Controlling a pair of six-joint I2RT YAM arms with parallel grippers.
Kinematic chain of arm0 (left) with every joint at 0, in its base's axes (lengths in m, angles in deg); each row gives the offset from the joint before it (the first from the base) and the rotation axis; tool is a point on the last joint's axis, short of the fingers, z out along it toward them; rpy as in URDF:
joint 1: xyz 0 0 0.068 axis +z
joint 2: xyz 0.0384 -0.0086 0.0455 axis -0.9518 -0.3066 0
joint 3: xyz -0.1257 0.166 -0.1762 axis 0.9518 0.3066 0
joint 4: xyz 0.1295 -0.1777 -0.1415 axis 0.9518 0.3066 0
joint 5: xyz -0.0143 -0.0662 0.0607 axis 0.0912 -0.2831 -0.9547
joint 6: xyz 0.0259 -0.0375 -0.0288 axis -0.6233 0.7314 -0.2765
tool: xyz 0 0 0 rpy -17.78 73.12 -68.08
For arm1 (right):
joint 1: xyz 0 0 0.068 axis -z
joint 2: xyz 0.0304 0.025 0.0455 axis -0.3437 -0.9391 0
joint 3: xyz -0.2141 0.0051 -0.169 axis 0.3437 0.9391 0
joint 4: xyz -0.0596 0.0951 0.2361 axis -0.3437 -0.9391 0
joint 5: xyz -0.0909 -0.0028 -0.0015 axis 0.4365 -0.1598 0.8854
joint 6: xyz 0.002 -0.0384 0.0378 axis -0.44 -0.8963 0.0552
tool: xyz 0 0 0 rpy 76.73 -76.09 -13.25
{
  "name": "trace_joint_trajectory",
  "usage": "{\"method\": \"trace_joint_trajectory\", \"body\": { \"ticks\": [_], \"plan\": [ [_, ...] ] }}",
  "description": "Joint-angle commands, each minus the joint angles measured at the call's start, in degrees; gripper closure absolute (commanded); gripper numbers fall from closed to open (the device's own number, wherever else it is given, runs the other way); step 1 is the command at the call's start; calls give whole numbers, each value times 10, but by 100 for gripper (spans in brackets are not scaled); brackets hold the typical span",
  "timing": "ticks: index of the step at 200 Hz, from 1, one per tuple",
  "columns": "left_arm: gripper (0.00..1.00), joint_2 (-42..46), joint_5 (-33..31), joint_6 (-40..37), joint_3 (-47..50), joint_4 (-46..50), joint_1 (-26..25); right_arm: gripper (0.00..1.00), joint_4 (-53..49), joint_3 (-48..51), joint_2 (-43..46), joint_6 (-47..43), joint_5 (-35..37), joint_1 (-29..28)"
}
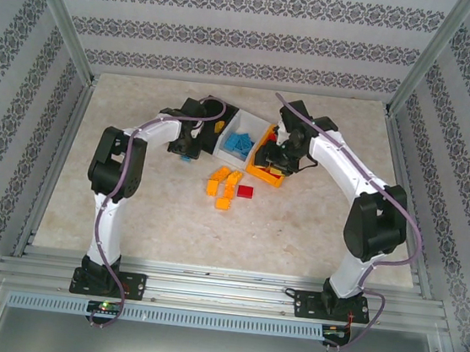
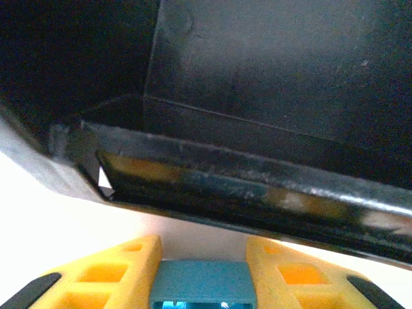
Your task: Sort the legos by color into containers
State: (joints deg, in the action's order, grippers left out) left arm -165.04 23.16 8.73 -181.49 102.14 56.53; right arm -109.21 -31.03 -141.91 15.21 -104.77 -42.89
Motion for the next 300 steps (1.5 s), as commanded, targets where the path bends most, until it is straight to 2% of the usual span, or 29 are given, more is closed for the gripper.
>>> {"method": "trace_joint_trajectory", "body": {
  "ticks": [1, 40, 65, 103, 135, 176, 194, 239, 272, 300],
  "plan": [
    [64, 32, 5, 14, 13, 20, 10, 48, -13, -19, -6, 8, 15, -8],
    [64, 96, 43, 75, 23, 42, 21, 48, -8, -9, 18, 5, 26, 0],
    [63, 133, 110, 141, 10, 45, 21, 48, 14, 29, 48, 5, 29, 16],
    [62, 139, 241, 292, -6, -48, 14, 48, 58, 118, 106, 17, 20, 47],
    [62, 87, 289, 385, -54, -119, -7, 48, 81, 171, 147, 26, 16, 61],
    [62, -8, 290, 367, -206, -45, -43, 47, 87, 194, 170, 32, 16, 63],
    [56, -30, 290, 363, -241, -24, -48, 47, 84, 196, 171, 33, 14, 62],
    [43, -33, 286, 362, -244, -19, -49, 46, 71, 194, 165, 23, 14, 57],
    [42, -14, 277, 351, -233, -12, -49, 46, 70, 180, 146, 13, -1, 48],
    [41, 13, 257, 326, -213, 9, -46, 44, 33, 136, 96, -33, 5, 8]
  ]
}}
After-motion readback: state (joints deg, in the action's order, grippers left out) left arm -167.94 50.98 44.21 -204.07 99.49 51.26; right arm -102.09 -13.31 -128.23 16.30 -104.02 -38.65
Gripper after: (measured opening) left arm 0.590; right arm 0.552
